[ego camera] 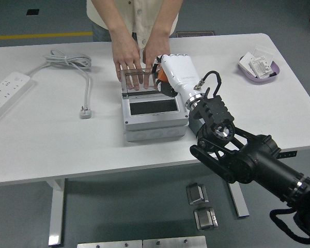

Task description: Fetch the battery,place it into the box,close the lid of the box

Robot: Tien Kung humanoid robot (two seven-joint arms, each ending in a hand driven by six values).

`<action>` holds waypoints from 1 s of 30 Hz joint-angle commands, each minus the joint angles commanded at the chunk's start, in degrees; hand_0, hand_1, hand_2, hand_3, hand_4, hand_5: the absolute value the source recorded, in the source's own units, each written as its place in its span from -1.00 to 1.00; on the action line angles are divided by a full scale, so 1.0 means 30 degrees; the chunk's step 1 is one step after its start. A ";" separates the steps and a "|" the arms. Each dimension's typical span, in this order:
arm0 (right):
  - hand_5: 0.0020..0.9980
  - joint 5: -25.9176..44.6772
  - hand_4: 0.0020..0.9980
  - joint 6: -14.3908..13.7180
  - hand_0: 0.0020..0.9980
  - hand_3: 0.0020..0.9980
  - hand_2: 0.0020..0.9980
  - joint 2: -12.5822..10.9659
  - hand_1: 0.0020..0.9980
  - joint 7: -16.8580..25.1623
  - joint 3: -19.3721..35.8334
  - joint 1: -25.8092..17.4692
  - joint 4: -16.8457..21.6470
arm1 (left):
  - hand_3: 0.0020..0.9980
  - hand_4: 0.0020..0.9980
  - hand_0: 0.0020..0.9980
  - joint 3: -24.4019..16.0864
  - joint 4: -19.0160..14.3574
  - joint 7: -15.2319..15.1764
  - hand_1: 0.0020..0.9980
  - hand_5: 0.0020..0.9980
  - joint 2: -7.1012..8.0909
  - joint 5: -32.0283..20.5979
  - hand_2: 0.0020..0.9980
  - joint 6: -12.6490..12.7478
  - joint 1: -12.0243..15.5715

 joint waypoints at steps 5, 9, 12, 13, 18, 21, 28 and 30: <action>-1.00 0.1287 -0.95 -0.0714 -0.93 -0.41 -0.27 0.0433 -0.73 0.1137 -0.0801 0.0275 -0.1214 | 0.88 0.91 0.44 -0.0072 0.0000 0.0014 0.60 0.47 0.0041 0.0127 0.66 -0.0029 -0.0095; -1.00 0.2207 -0.95 -0.1344 -0.93 -0.40 -0.27 0.0763 -0.73 0.1945 -0.1270 0.0487 -0.2339 | 0.88 0.91 0.44 -0.0084 0.0000 0.0042 0.60 0.47 0.0078 0.0178 0.66 -0.0038 -0.0146; -1.00 0.2781 -0.95 -0.1816 -0.93 -0.40 -0.27 0.0972 -0.73 0.2436 -0.1634 0.0642 -0.3090 | 0.88 0.91 0.44 -0.0088 0.0000 0.0056 0.60 0.47 0.0097 0.0207 0.66 -0.0046 -0.0191; -1.00 0.2986 -0.95 -0.1976 -0.93 -0.40 -0.27 0.0972 -0.73 0.2593 -0.1762 0.0689 -0.3357 | 0.88 0.91 0.44 -0.0093 0.0000 0.0059 0.60 0.47 0.0105 0.0225 0.66 -0.0050 -0.0211; -1.00 0.3759 -0.94 -0.2514 -0.92 -0.40 -0.27 0.0972 -0.73 0.3167 -0.2290 0.0839 -0.4365 | 0.88 0.91 0.44 -0.0145 0.0000 0.0059 0.60 0.47 0.0123 0.0343 0.66 -0.0072 -0.0324; -1.00 0.4096 -0.94 -0.2672 -0.91 -0.40 -0.28 0.0972 -0.72 0.3352 -0.2462 0.0901 -0.4720 | 0.88 0.91 0.44 -0.0185 0.0000 0.0058 0.60 0.47 0.0109 0.0427 0.66 -0.0091 -0.0385; -1.00 0.4737 -0.92 -0.2902 -0.88 -0.39 -0.26 0.0972 -0.73 0.3657 -0.2569 0.0961 -0.5098 | 0.88 0.91 0.44 -0.0213 0.0000 0.0063 0.60 0.47 0.0084 0.0511 0.66 -0.0111 -0.0447; -1.00 0.4816 -0.92 -0.2965 -0.88 -0.39 -0.26 0.0972 -0.73 0.3715 -0.2586 0.0990 -0.5157 | 0.88 0.91 0.44 -0.0226 0.0000 0.0069 0.60 0.47 0.0089 0.0536 0.66 -0.0111 -0.0451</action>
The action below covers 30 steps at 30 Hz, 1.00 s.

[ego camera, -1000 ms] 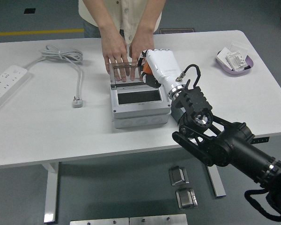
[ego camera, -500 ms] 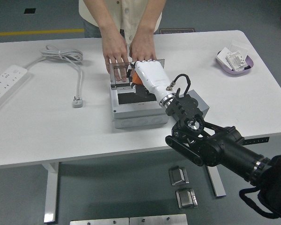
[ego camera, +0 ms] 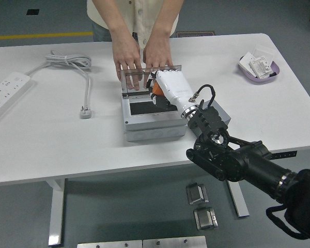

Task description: Fetch the battery,place it into the box,close the lid of the box

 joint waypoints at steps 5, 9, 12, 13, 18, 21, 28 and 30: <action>-1.00 0.0203 -0.92 -0.0058 -0.83 -0.38 -0.25 0.0000 -0.68 0.0126 -0.0070 0.0089 -0.0094 | 0.88 0.91 0.44 -0.0007 0.0000 -0.0011 0.60 0.47 0.0007 0.0042 0.66 -0.0012 -0.0037; -1.00 0.0530 -0.91 0.0019 -0.82 -0.38 -0.25 0.0000 -0.66 0.0296 -0.0117 0.0104 -0.0176 | 0.88 0.91 0.44 -0.0004 0.0000 -0.0010 0.60 0.47 -0.0007 0.0053 0.66 -0.0020 -0.0057; -1.00 0.0963 -0.91 0.0071 -0.82 -0.38 -0.25 0.0000 -0.66 0.0479 -0.0148 0.0067 -0.0299 | 0.88 0.91 0.44 0.0001 0.0000 0.0004 0.60 0.47 -0.0013 0.0051 0.66 -0.0014 -0.0044; -1.00 0.1112 -0.91 0.0082 -0.82 -0.38 -0.25 0.0000 -0.66 0.0558 -0.0147 0.0054 -0.0341 | 0.88 0.91 0.44 0.0005 0.0000 0.0008 0.60 0.47 -0.0014 0.0047 0.66 -0.0011 -0.0040; -1.00 0.1673 -0.92 0.0138 -0.77 -0.38 -0.25 0.0000 -0.64 0.1037 -0.0119 0.0002 -0.0445 | 0.88 0.91 0.44 0.0030 0.0000 0.0004 0.60 0.47 -0.0024 0.0038 0.66 -0.0003 -0.0035; -1.00 0.1911 -0.93 0.0117 -0.71 -0.37 -0.25 0.0000 -0.60 0.1269 -0.0118 -0.0015 -0.0454 | 0.88 0.91 0.44 0.0042 0.0000 -0.0010 0.60 0.47 -0.0035 0.0040 0.66 -0.0006 -0.0048; -1.00 0.2351 -0.90 0.0256 -0.55 -0.35 -0.23 0.0000 -0.57 0.1859 0.0172 -0.0157 -0.0480 | 0.88 0.91 0.44 0.0064 0.0000 -0.0007 0.60 0.47 -0.0065 0.0009 0.66 -0.0002 -0.0071; -1.00 0.2446 -0.90 0.0313 -0.55 -0.35 -0.23 0.0000 -0.57 0.2020 0.0273 -0.0178 -0.0525 | 0.88 0.91 0.44 0.0077 0.0000 -0.0004 0.60 0.47 -0.0075 -0.0003 0.66 -0.0004 -0.0083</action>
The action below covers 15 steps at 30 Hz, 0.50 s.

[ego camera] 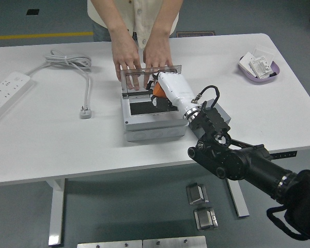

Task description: Fetch the battery,place it into the box,close the lid of the box

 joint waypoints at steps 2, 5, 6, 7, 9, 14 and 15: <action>-1.00 0.0093 -0.90 0.0021 -0.55 -0.35 -0.23 0.0000 -0.57 0.0135 0.0076 -0.0014 -0.0041 | 0.88 0.91 0.44 -0.0009 0.0000 -0.0004 0.60 0.47 -0.0013 0.0015 0.66 -0.0003 -0.0017; -1.00 0.0193 -0.62 0.0024 -0.39 -0.16 -0.09 0.0000 -0.43 0.0302 0.0128 -0.0028 -0.0080 | 0.88 0.91 0.44 -0.0031 0.0000 -0.0016 0.60 0.47 -0.0031 0.0049 0.66 -0.0010 -0.0048; -1.00 0.0219 -0.62 0.0026 -0.39 -0.16 -0.09 0.0000 -0.43 0.0340 0.0134 -0.0033 -0.0086 | 0.88 0.91 0.44 -0.0033 0.0000 -0.0020 0.60 0.47 -0.0033 0.0059 0.66 -0.0014 -0.0057; -1.00 0.0238 -0.62 0.0026 -0.39 -0.16 -0.09 0.0000 -0.43 0.0368 0.0137 -0.0037 -0.0089 | 0.88 0.91 0.44 -0.0040 0.0000 -0.0022 0.60 0.47 -0.0035 0.0071 0.66 -0.0018 -0.0063; -0.82 0.0277 -0.23 0.0018 -0.23 0.22 0.07 0.0000 -0.19 0.0417 0.0132 -0.0048 -0.0091 | 0.88 0.91 0.44 -0.0045 0.0000 -0.0022 0.60 0.47 -0.0037 0.0087 0.66 -0.0025 -0.0068; -0.82 0.0351 -0.23 -0.0003 -0.23 0.22 0.07 0.0000 -0.19 0.0474 0.0128 -0.0063 -0.0106 | 0.88 0.91 0.44 -0.0043 0.0000 -0.0004 0.60 0.47 -0.0024 0.0090 0.66 -0.0028 -0.0050; -0.53 0.0364 -0.10 -0.0008 -0.22 0.25 0.09 0.0000 -0.15 0.0483 0.0128 -0.0065 -0.0109 | 0.88 0.91 0.44 -0.0042 0.0000 -0.0004 0.60 0.47 -0.0021 0.0092 0.66 -0.0029 -0.0049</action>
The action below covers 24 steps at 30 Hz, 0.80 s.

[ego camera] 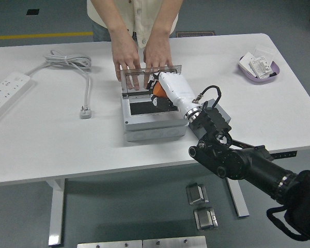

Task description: Fetch the battery,place it into the box,close the lid of the box

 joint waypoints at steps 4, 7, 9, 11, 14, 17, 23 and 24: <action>-0.53 0.0052 -0.10 -0.0022 -0.22 0.25 0.09 0.0000 -0.15 0.0035 0.0012 -0.0004 -0.0012 | 0.88 0.91 0.44 -0.0018 0.0000 -0.0005 0.60 0.47 0.0005 0.0031 0.66 -0.0008 -0.0010; -0.48 0.0067 -0.04 -0.0024 -0.15 0.25 0.09 0.0000 -0.14 0.0041 0.0014 -0.0006 -0.0015 | 0.88 0.91 0.44 -0.0029 0.0000 -0.0003 0.60 0.47 -0.0002 0.0049 0.66 -0.0013 -0.0018; -0.48 0.0092 -0.04 -0.0025 -0.15 0.25 0.09 0.0000 -0.14 0.0050 0.0014 -0.0008 -0.0026 | 0.88 0.91 0.44 -0.0035 0.0000 -0.0001 0.60 0.47 -0.0007 0.0059 0.66 -0.0016 -0.0024; -0.48 0.0111 -0.04 -0.0025 -0.15 0.25 0.09 0.0000 -0.14 0.0060 0.0017 -0.0011 -0.0039 | 0.88 0.91 0.44 -0.0039 0.0000 0.0002 0.60 0.47 -0.0008 0.0070 0.66 -0.0019 -0.0032; -0.43 0.0124 0.05 -0.0018 -0.11 0.25 0.08 0.0000 -0.15 0.0068 0.0022 -0.0014 -0.0045 | 0.87 0.91 0.44 -0.0052 0.0000 0.0002 0.60 0.47 -0.0004 0.0093 0.66 -0.0024 -0.0041; -0.43 0.0128 0.05 -0.0006 -0.11 0.25 0.08 0.0000 -0.15 0.0084 0.0042 -0.0012 -0.0045 | 0.87 0.91 0.44 -0.0079 0.0000 0.0002 0.60 0.47 -0.0007 0.0137 0.66 -0.0041 -0.0062; -0.41 0.0082 0.07 0.0019 -0.09 0.25 0.08 0.0000 -0.16 0.0040 0.0017 -0.0011 -0.0009 | 0.88 0.91 0.44 -0.0069 0.0000 0.0024 0.60 0.47 -0.0023 0.0157 0.66 -0.0072 -0.0060; -0.37 0.0076 0.11 0.0019 -0.05 0.24 0.08 0.0000 -0.16 0.0029 0.0008 -0.0011 0.0005 | 0.87 0.91 0.44 -0.0072 0.0000 0.0028 0.60 0.47 -0.0023 0.0163 0.66 -0.0072 -0.0056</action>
